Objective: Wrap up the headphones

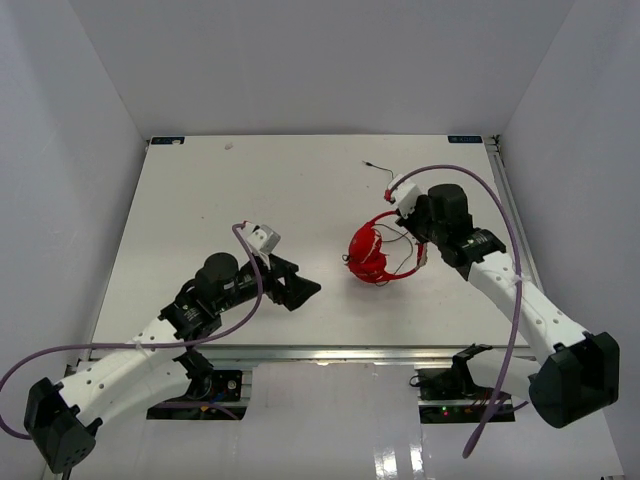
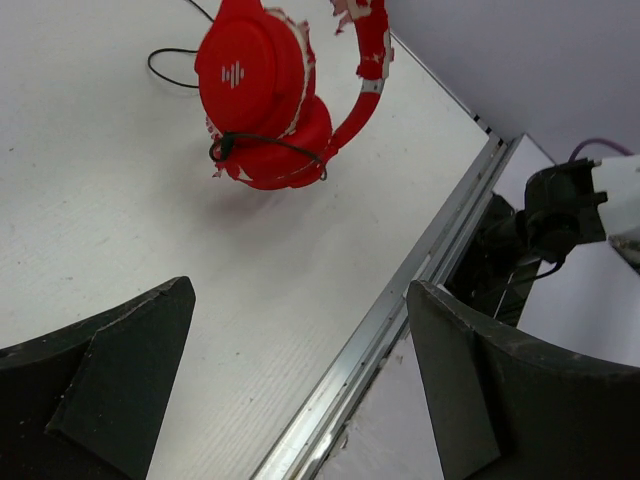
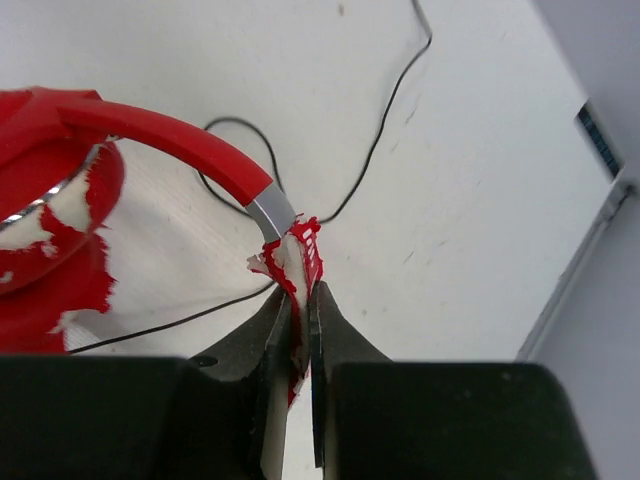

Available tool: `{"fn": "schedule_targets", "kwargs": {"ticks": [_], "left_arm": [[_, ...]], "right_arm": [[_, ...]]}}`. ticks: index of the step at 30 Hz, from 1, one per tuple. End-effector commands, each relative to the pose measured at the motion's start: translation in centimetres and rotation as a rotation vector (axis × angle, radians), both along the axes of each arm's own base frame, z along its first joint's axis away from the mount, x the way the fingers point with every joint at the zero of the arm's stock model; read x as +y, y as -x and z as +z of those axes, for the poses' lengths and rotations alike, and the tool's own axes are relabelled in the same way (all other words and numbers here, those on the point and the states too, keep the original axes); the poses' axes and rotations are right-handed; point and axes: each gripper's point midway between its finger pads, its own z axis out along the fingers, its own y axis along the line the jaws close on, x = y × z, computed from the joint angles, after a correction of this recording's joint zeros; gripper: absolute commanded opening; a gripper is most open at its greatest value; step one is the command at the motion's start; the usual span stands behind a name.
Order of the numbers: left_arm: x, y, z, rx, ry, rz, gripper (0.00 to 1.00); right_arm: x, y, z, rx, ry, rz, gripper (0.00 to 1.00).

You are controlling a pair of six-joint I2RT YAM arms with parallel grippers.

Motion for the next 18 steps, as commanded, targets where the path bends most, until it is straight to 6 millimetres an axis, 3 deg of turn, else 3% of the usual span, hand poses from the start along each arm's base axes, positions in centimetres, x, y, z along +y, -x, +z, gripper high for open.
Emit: {"fn": "schedule_targets", "kwargs": {"ticks": [1,7,9,12,14,18], "left_arm": [[-1.5,0.3,2.6,-0.186,-0.006,-0.133,0.98],[-4.5,-0.8,4.2,-0.455,-0.023,-0.281,0.98],[-5.4,-1.8,5.2,-0.544,-0.009,-0.286,0.98],[-7.3,-2.9,6.4,-0.584,0.07,-0.292,0.98],[-9.0,-4.1,5.2,-0.548,0.119,-0.296,0.98],[-10.6,-5.6,6.5,-0.593,0.296,-0.24,0.98]], "right_arm": [[-0.5,-2.3,9.9,-0.348,0.137,-0.012,0.08],[0.1,-3.0,19.8,-0.519,0.05,-0.028,0.08],[-0.4,-3.2,21.6,-0.557,0.054,-0.059,0.08],[-1.6,-3.5,23.6,-0.592,0.036,-0.116,0.08],[-1.0,-3.0,24.1,-0.578,-0.02,-0.095,0.08],[0.1,-2.9,23.8,-0.506,-0.134,-0.075,0.08]]}}
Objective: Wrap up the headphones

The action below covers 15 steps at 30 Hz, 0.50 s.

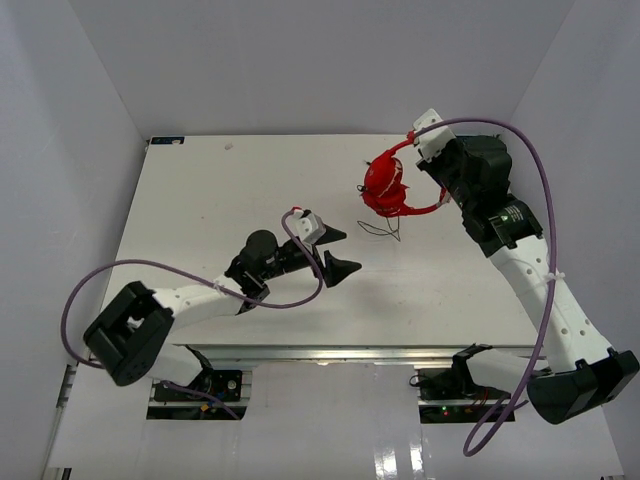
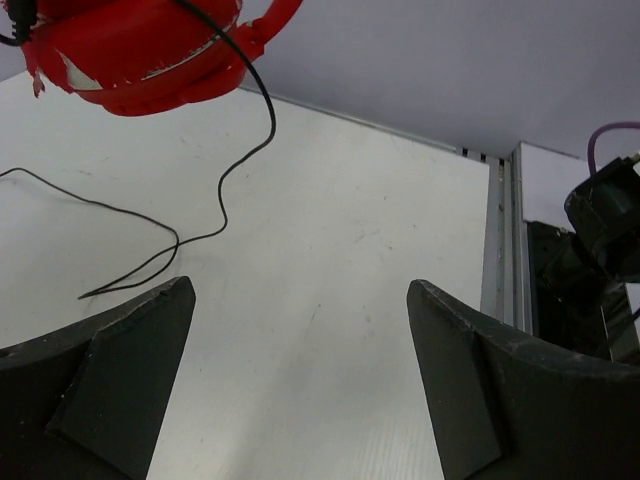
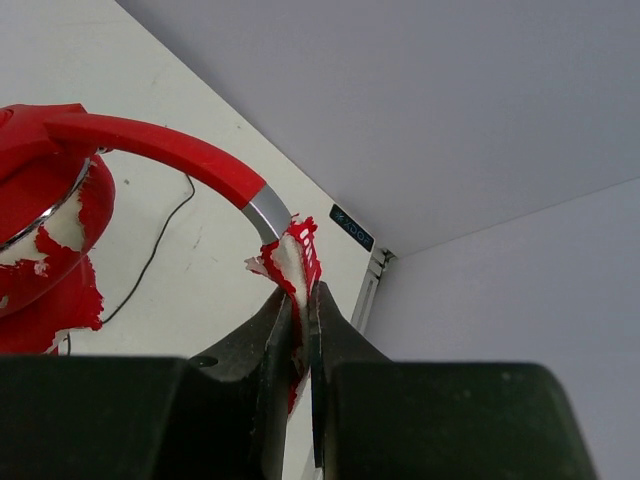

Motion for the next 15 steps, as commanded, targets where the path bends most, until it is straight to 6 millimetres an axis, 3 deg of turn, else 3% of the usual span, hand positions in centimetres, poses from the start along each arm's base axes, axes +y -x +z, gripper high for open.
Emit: {"fn": "schedule_targets", "kwargs": {"ticks": [1,3,5,10,13,15], "left_arm": [[-2.1,-1.0,5.6,-0.139,0.299,-0.024,0.98],[-3.8,-2.0,4.9,-0.134,0.318,-0.023,0.98],[-5.5,-2.8,5.5,-0.162,0.332,-0.001,0.98],[-8.1,-5.9,5.1,-0.187,0.331,0.083,0.98],[-9.7,-6.7,4.4,-0.185,0.317,0.066,0.98],[-10.5,-6.8,3.8,-0.179,0.3,0.05,0.92]], "right_arm": [[0.8,0.3,3.3,-0.011,-0.205,0.027,0.08],[1.3,0.2,3.0,0.046,-0.305,0.041,0.08],[1.6,0.0,2.8,0.09,-0.375,0.045,0.08],[2.7,0.5,2.2,0.19,-0.512,0.094,0.08],[2.7,0.7,2.7,0.213,-0.568,0.107,0.08],[2.4,0.7,3.4,0.216,-0.603,0.108,0.08]]}}
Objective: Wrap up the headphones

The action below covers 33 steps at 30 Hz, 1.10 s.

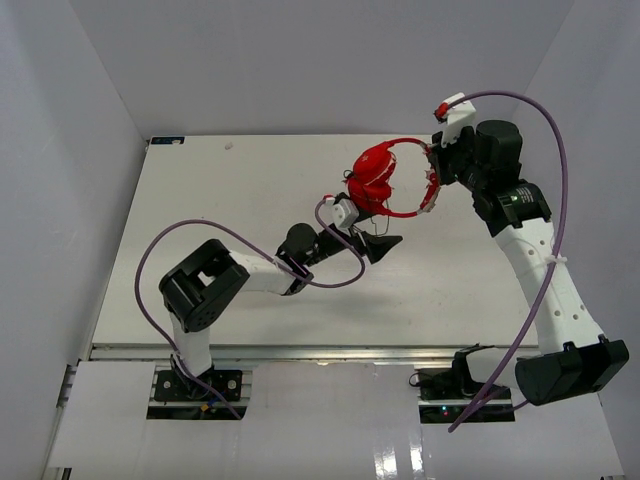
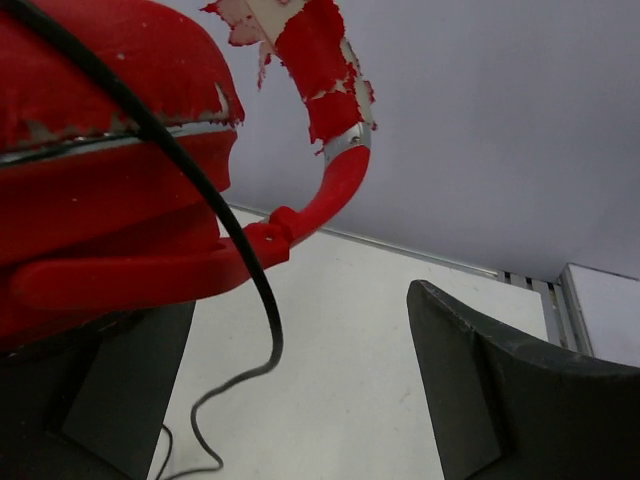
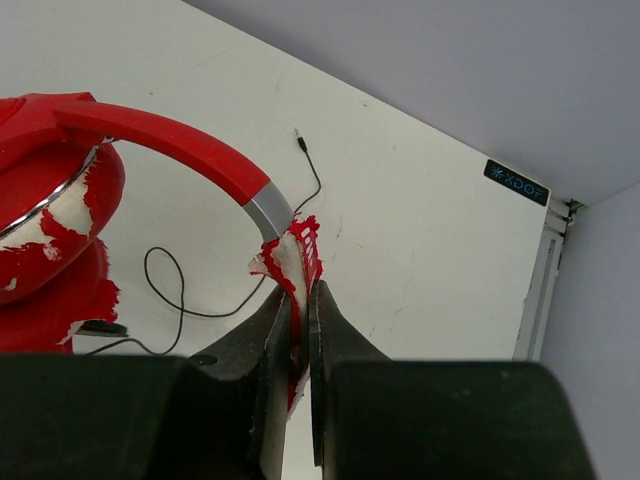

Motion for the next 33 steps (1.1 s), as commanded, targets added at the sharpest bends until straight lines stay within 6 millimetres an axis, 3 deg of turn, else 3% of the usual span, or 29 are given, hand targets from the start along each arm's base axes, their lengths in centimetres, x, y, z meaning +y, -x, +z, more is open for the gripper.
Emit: {"fn": "schedule_targets", "kwargs": {"ticks": [1,6,10,18,23,28,33], "left_arm": [[-1.4,-0.8,1.9,-0.056,0.043,0.0,0.89],[-1.0,-0.5,-0.3,-0.014,0.024,-0.001,0.67],[-1.0,-0.5,-1.5,0.002,0.001,-0.001,0.41],[-2.3,0.0,-2.5,0.01,-0.035,-0.072,0.3],[-2.4,0.8,-3.5,0.018,-0.074,-0.139,0.01],[0.4,1.5,-4.2,0.043,-0.158,-0.269,0.0],[4.2,0.6,-4.3,0.103,-0.254,-0.412,0.0]], "right_arm": [[1.4,1.1,6.0,-0.064,-0.219,0.068,0.08],[-0.6,0.9,9.2,-0.082,-0.31,0.057,0.08],[-0.9,1.5,11.2,-0.084,-0.375,0.089,0.08],[-1.9,2.3,11.5,-0.018,-0.501,0.12,0.08],[-0.7,4.0,12.3,0.013,-0.558,0.268,0.08],[1.5,7.8,11.5,-0.037,-0.394,0.556,0.08],[3.3,11.2,7.5,-0.039,-0.198,0.757,0.08]]}}
